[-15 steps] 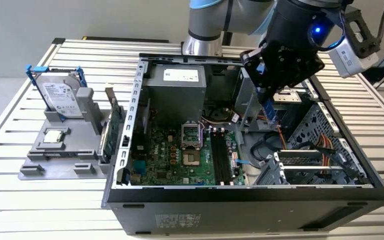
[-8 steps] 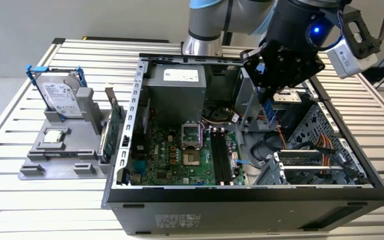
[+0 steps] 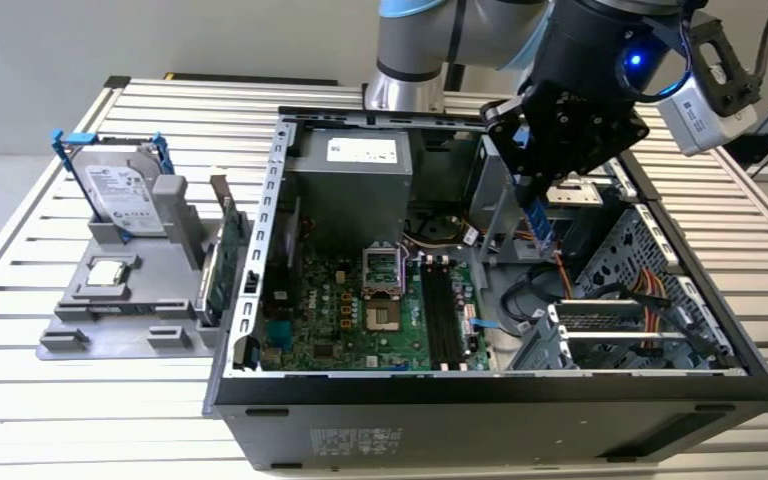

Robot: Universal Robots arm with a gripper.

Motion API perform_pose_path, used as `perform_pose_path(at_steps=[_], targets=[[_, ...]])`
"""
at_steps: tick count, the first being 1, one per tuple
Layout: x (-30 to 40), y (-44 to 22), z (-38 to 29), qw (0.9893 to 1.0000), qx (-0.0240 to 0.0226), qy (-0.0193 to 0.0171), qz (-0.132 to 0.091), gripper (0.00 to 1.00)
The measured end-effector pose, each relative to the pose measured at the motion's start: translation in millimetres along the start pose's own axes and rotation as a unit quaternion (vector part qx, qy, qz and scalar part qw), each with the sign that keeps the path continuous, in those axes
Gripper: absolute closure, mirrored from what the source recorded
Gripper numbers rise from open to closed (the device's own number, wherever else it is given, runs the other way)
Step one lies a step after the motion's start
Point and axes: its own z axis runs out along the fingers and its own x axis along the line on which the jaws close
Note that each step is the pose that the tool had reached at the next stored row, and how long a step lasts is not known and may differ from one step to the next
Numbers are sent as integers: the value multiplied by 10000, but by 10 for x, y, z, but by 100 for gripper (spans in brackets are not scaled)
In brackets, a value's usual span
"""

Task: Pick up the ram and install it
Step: 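Insert the ram into the slot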

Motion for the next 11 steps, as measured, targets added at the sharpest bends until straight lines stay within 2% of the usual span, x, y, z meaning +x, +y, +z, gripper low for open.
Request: perform_pose_path(at_steps=[7,11], targets=[[0,0,1,10000,0,-1,22,100],[0,0,10,9996,-1,-9,271,100]])
